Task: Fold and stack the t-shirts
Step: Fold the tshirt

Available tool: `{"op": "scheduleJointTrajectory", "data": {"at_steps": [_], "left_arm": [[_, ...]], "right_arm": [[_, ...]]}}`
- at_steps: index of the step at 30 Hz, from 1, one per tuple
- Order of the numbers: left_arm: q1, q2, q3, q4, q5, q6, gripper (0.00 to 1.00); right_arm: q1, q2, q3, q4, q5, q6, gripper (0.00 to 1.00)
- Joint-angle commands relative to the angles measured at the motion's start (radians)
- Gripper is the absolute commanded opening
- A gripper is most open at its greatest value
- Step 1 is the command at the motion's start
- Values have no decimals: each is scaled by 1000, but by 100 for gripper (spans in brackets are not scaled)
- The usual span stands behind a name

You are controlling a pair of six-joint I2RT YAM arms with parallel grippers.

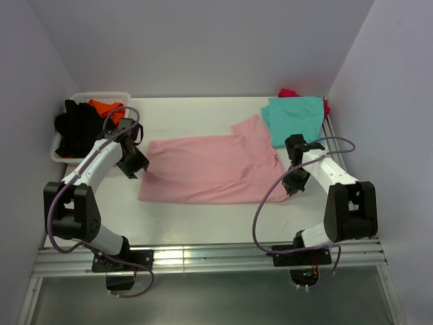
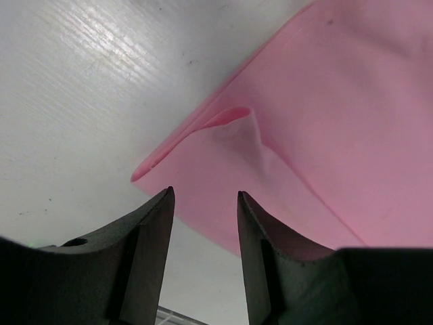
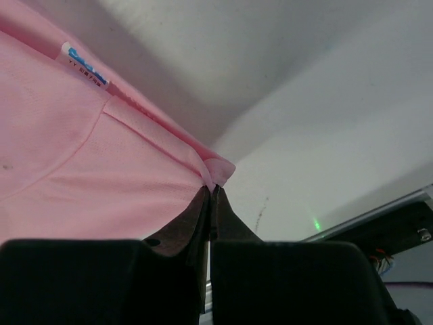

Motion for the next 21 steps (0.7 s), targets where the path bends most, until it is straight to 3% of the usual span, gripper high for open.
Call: {"op": "scheduleJointTrajectory", "data": {"at_steps": [1, 4, 5, 6, 7, 10, 14, 17, 21], "left_arm": [[0, 13, 59, 4, -2, 25, 49], [6, 35, 88, 5, 2, 33, 48], [8, 45, 97, 8, 4, 34, 48], [11, 51, 114, 11, 4, 37, 48], [12, 56, 122, 14, 4, 39, 48], [25, 97, 166, 28, 11, 45, 48], [40, 220, 286, 28, 33, 54, 47], [43, 315, 405, 18, 45, 65, 47], [52, 430, 552, -1, 74, 74, 46]], "right_arm": [[-14, -75, 18, -91, 8, 42, 0], [-12, -103, 9, -147, -15, 46, 0], [-11, -129, 4, -160, -18, 51, 6], [-11, -138, 11, -165, -14, 52, 16], [-11, -143, 22, -173, -6, 57, 37], [-12, -106, 112, -174, 5, 63, 66], [-3, 42, 335, -158, -3, 54, 67], [14, 243, 568, -122, -29, 34, 64], [27, 501, 1003, -150, -59, 23, 60]]}}
